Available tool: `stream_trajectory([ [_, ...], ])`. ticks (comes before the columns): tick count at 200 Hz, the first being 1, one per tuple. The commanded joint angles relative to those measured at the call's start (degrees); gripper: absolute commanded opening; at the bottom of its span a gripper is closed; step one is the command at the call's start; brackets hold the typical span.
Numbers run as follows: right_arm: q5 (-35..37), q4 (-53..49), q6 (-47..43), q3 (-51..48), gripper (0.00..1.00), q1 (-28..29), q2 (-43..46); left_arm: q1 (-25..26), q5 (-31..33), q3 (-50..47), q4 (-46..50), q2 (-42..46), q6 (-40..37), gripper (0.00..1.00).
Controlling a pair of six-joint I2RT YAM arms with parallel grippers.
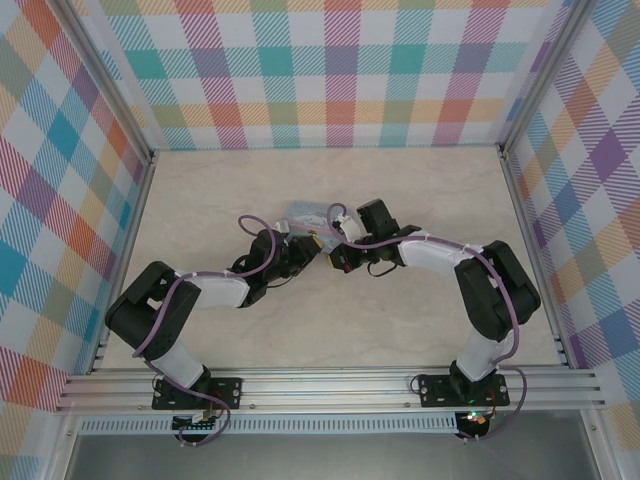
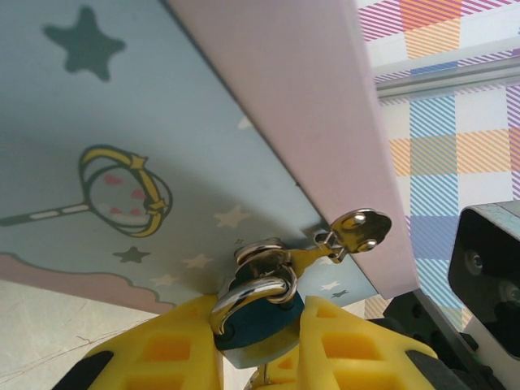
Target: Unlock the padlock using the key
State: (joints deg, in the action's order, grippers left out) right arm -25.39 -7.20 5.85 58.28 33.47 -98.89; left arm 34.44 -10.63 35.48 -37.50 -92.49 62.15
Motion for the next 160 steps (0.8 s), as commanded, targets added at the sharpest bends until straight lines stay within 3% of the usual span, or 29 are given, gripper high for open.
stream_trajectory([
  [1, 0.2, -1.9, -1.7, 1.9, 0.03, 0.5, -0.7, 0.6, -0.5, -0.2, -1.0, 2.1, 0.1, 0.00],
  [160, -1.0, -4.5, -3.9, 6.1, 0.03, 0.5, -2.6, 0.6, -0.7, -0.3, -0.9, 2.0, 0.1, 0.00],
])
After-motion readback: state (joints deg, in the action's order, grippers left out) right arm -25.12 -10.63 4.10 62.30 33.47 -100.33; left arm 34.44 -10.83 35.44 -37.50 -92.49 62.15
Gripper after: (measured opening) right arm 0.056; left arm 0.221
